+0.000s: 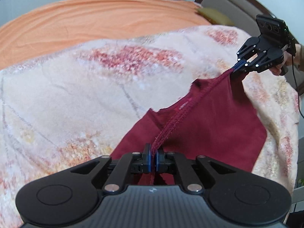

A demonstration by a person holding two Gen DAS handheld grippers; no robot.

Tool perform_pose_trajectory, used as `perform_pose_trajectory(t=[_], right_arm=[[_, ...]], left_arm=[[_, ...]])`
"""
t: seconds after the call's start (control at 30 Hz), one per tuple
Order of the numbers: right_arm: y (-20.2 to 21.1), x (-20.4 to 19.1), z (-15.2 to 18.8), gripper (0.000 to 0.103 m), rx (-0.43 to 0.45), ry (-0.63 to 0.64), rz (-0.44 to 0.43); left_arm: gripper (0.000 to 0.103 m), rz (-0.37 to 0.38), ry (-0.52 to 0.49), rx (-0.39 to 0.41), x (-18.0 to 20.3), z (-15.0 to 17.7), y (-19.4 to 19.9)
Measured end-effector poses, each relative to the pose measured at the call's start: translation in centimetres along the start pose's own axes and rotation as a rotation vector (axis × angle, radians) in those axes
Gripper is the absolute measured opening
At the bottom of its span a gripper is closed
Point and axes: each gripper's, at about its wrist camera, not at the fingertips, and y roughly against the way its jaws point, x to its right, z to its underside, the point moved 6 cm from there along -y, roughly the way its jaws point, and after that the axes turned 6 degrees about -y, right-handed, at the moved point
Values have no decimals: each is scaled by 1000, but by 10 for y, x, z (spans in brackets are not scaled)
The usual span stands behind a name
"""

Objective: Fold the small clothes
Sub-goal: 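Lift the hem with both tools and fold it over toward the collar, then open both tools and lay the folded hem onto the shirt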

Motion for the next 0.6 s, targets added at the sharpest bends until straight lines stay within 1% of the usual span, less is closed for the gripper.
perform_pose_trajectory(t=[0.13, 0.2, 0.23, 0.3, 0.37, 0.4, 0.43, 0.47, 0.53, 0.57, 0.6], right_arm=[[-22, 17, 2, 5, -21, -27, 36], [-30, 23, 3, 6, -27, -35, 55], [-33, 26, 4, 7, -30, -42, 67], [-38, 29, 5, 9, -31, -46, 75], [-41, 33, 5, 16, -22, -55, 106], [-41, 35, 5, 18, -15, -64, 109], [-40, 38, 5, 25, -4, -68, 126], [-38, 41, 5, 37, 10, -74, 147], [-33, 46, 6, 40, 36, -91, 156], [-30, 48, 8, 41, 50, -95, 171], [-27, 50, 9, 41, 66, -103, 184]], left_arm=[[5, -12, 31, -15, -9, 1, -19], [5, -2, 41, -19, -11, 3, -24], [6, -6, 46, -21, -12, 3, -26], [25, -34, 70, -27, -18, 4, -29], [27, -42, 94, -22, -23, 4, -29], [27, -38, 102, -18, -24, 3, -29], [28, -38, 104, -15, -25, 2, -28], [29, -37, 108, -11, -25, 1, -27], [33, -27, 129, 4, -28, 0, -23], [40, -24, 141, 15, -29, 0, -20], [56, -31, 156, 32, -32, -1, -16]])
